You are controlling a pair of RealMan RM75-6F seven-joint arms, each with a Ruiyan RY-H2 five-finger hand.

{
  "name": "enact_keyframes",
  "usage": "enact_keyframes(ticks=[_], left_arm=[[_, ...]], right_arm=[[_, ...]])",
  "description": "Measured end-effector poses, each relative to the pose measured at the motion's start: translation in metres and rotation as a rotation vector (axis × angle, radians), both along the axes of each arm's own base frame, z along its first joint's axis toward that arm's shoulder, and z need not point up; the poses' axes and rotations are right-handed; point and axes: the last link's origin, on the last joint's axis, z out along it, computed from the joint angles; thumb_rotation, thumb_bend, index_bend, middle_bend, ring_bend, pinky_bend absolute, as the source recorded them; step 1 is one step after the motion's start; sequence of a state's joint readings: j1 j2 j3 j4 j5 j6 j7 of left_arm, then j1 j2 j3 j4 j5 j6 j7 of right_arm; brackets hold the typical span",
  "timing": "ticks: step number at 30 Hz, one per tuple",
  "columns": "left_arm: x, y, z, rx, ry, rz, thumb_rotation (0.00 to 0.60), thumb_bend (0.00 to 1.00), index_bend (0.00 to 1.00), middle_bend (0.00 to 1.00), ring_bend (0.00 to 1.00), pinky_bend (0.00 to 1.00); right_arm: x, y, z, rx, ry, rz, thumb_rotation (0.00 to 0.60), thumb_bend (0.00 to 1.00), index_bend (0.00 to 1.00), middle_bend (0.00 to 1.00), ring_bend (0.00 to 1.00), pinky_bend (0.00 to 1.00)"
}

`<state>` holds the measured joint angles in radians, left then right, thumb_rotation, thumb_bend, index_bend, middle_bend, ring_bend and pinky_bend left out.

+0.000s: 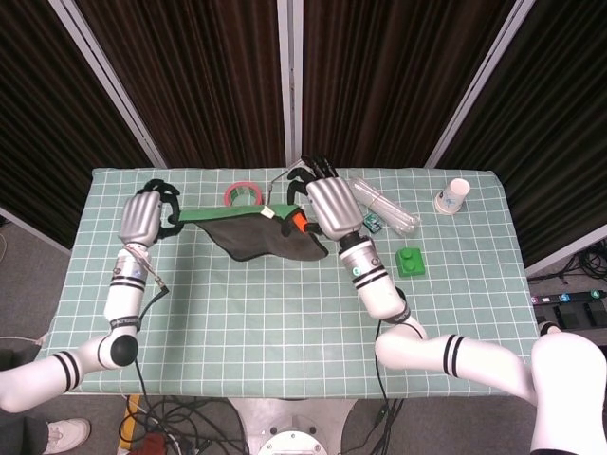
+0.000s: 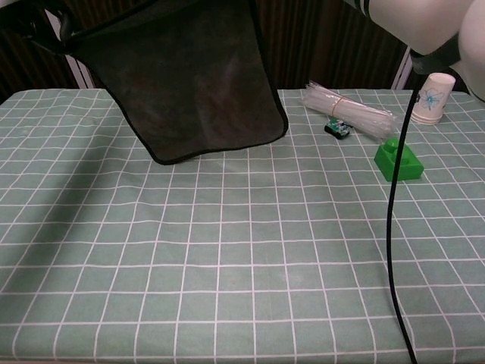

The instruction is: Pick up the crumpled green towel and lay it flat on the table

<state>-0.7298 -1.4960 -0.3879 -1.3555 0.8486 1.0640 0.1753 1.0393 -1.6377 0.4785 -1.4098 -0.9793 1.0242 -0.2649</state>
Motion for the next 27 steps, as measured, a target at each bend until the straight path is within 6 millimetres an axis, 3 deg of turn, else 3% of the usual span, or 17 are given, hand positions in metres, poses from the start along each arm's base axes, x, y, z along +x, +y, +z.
enact_keyframes(ticks=[4, 9, 19, 27], left_arm=[[0.002, 0.012, 0.014, 0.083, -0.015, 0.003, 0.600, 0.46, 0.72, 0.36, 0.16, 0.27], [0.001, 0.005, 0.012, 0.095, 0.006, -0.025, 0.600, 0.45, 0.72, 0.36, 0.16, 0.27], [-0.017, -0.052, -0.033, -0.078, 0.155, -0.116, 0.600, 0.44, 0.71, 0.36, 0.16, 0.27], [-0.015, -0.087, -0.051, -0.176, 0.243, -0.202, 0.600, 0.43, 0.71, 0.36, 0.16, 0.27]], right_arm=[[0.001, -0.012, 0.001, 0.000, -0.057, -0.005, 0.600, 0.45, 0.78, 0.28, 0.08, 0.00], [-0.005, -0.017, -0.002, 0.028, -0.091, 0.007, 0.600, 0.45, 0.78, 0.28, 0.08, 0.00], [-0.060, 0.005, -0.035, 0.182, -0.013, 0.041, 0.600, 0.45, 0.78, 0.28, 0.08, 0.00], [-0.094, 0.034, -0.050, 0.274, 0.050, 0.095, 0.600, 0.45, 0.78, 0.29, 0.08, 0.00]])
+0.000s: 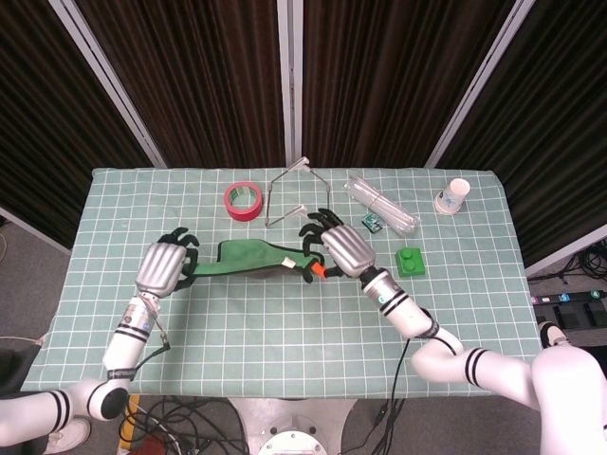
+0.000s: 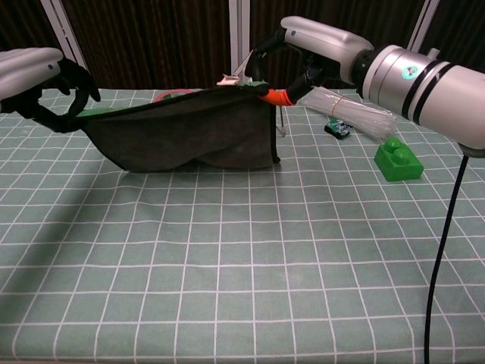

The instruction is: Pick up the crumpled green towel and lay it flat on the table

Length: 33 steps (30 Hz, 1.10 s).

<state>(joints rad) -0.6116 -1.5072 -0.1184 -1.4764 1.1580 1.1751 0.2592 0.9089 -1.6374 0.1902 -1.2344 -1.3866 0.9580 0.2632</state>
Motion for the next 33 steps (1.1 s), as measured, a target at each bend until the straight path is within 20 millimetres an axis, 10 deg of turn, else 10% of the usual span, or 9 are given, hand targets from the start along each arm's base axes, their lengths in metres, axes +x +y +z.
enact_keyframes(ticks=[25, 33], left_arm=[[0.003, -0.054, -0.034, -0.238, 0.152, -0.082, 0.600, 0.36, 0.59, 0.32, 0.16, 0.27], [0.007, -0.063, -0.041, -0.300, 0.193, -0.100, 0.600, 0.16, 0.34, 0.28, 0.16, 0.27]], right_arm=[[-0.043, 0.056, -0.022, 0.059, 0.166, 0.174, 0.600, 0.45, 0.78, 0.29, 0.07, 0.00], [-0.056, 0.069, -0.033, 0.065, 0.223, 0.209, 0.600, 0.45, 0.78, 0.29, 0.07, 0.00]])
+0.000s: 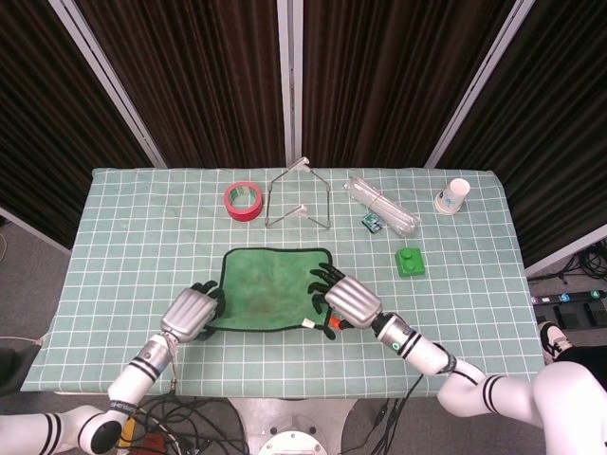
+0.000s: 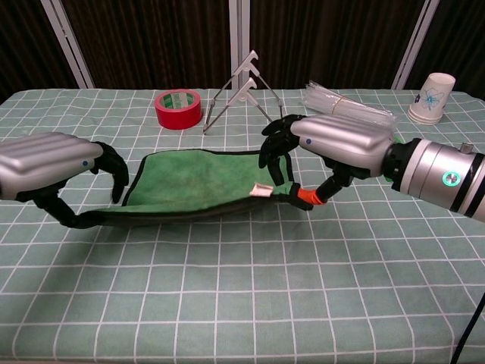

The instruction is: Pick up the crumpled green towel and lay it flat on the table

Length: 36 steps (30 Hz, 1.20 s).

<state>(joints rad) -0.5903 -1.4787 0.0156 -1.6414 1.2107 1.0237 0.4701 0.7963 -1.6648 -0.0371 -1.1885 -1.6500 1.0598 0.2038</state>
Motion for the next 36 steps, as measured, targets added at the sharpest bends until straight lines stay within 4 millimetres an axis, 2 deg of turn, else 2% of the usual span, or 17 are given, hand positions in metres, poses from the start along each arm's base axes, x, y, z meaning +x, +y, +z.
enact_keyframes(ticks=[3, 6, 13, 16, 18, 20, 21, 25, 28, 33, 36], left_arm=[[0.001, -0.001, 0.000, -0.012, 0.008, 0.001, 0.583, 0.08, 0.28, 0.26, 0.16, 0.27], [0.003, -0.003, 0.001, -0.025, 0.015, -0.001, 0.537, 0.04, 0.26, 0.25, 0.16, 0.27], [0.008, -0.008, 0.008, -0.048, 0.011, -0.004, 0.491, 0.00, 0.24, 0.24, 0.16, 0.27], [0.010, -0.009, 0.011, -0.039, 0.002, -0.014, 0.489, 0.00, 0.24, 0.24, 0.16, 0.27], [0.011, -0.009, 0.013, -0.036, -0.006, -0.015, 0.489, 0.00, 0.24, 0.24, 0.16, 0.27], [0.012, -0.009, 0.014, -0.031, -0.011, -0.018, 0.488, 0.00, 0.24, 0.24, 0.16, 0.27], [0.012, -0.009, 0.015, -0.028, -0.014, -0.017, 0.488, 0.00, 0.24, 0.24, 0.16, 0.27], [0.013, -0.006, 0.016, -0.017, -0.020, -0.014, 0.488, 0.00, 0.24, 0.24, 0.16, 0.27], [0.012, -0.004, 0.017, -0.012, -0.025, -0.005, 0.488, 0.00, 0.24, 0.24, 0.16, 0.27], [0.009, 0.000, 0.020, 0.007, -0.040, 0.018, 0.490, 0.00, 0.24, 0.24, 0.16, 0.27], [0.007, 0.003, 0.024, 0.022, -0.052, 0.039, 0.488, 0.00, 0.24, 0.24, 0.16, 0.27]], right_arm=[[-0.005, 0.005, -0.004, -0.002, 0.025, 0.025, 0.600, 0.45, 0.78, 0.29, 0.06, 0.00], [-0.009, 0.011, -0.009, -0.002, 0.051, 0.052, 0.600, 0.45, 0.78, 0.29, 0.06, 0.00], [-0.020, 0.026, -0.015, 0.007, 0.100, 0.105, 0.600, 0.45, 0.77, 0.27, 0.05, 0.00], [-0.024, 0.030, -0.016, 0.002, 0.120, 0.117, 0.600, 0.37, 0.67, 0.23, 0.02, 0.00], [-0.027, 0.032, -0.015, -0.003, 0.135, 0.122, 0.598, 0.21, 0.53, 0.18, 0.00, 0.00], [-0.031, 0.035, -0.015, -0.011, 0.154, 0.126, 0.554, 0.07, 0.40, 0.14, 0.00, 0.00], [-0.032, 0.036, -0.015, -0.013, 0.162, 0.127, 0.513, 0.03, 0.35, 0.12, 0.00, 0.00], [-0.038, 0.043, -0.012, -0.004, 0.188, 0.105, 0.384, 0.00, 0.19, 0.05, 0.00, 0.00], [-0.041, 0.047, -0.009, 0.011, 0.200, 0.072, 0.346, 0.00, 0.11, 0.03, 0.00, 0.00], [-0.040, 0.046, -0.001, 0.004, 0.186, 0.025, 0.340, 0.00, 0.10, 0.02, 0.00, 0.00], [-0.035, 0.039, 0.003, -0.018, 0.149, -0.021, 0.379, 0.00, 0.10, 0.02, 0.00, 0.00]])
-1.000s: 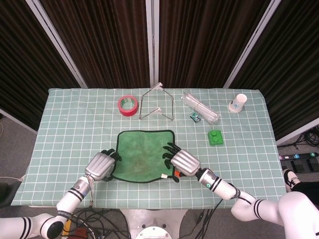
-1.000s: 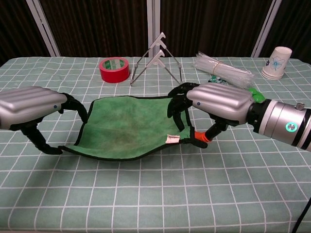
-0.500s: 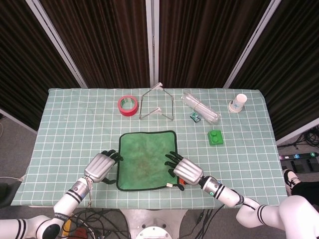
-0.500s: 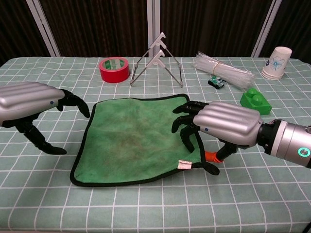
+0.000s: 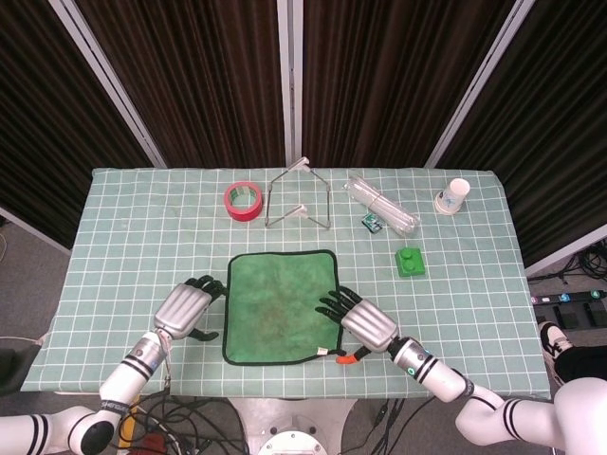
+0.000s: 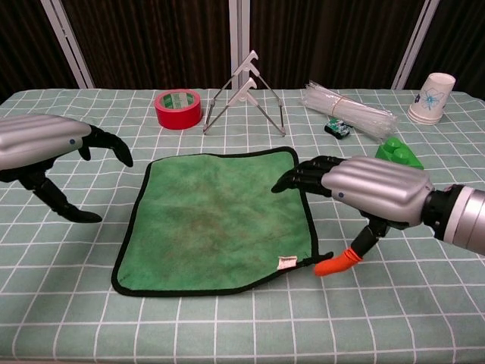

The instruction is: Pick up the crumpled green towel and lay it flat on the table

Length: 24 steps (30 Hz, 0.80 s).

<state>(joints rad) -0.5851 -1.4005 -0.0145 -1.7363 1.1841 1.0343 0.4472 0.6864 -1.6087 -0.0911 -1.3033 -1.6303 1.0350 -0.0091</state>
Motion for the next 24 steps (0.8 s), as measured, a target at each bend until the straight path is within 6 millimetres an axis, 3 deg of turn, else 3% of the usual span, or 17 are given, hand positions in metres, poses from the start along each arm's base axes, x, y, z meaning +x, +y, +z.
enact_keyframes(ticks=[11, 19, 24], left_arm=[[-0.008, -0.001, 0.008, 0.018, -0.008, 0.035, 0.496, 0.00, 0.24, 0.24, 0.16, 0.27], [-0.011, 0.001, 0.012, 0.033, -0.015, 0.047, 0.508, 0.00, 0.24, 0.24, 0.16, 0.27], [-0.010, 0.000, 0.012, 0.035, -0.016, 0.047, 0.518, 0.00, 0.24, 0.24, 0.16, 0.27]], right_arm=[[0.017, -0.021, -0.021, -0.025, -0.053, -0.096, 0.427, 0.00, 0.11, 0.02, 0.00, 0.00], [0.028, -0.039, 0.000, -0.085, -0.197, -0.154, 0.435, 0.00, 0.12, 0.03, 0.00, 0.00], [0.026, -0.044, -0.005, -0.087, -0.171, -0.173, 0.440, 0.00, 0.12, 0.03, 0.00, 0.00]])
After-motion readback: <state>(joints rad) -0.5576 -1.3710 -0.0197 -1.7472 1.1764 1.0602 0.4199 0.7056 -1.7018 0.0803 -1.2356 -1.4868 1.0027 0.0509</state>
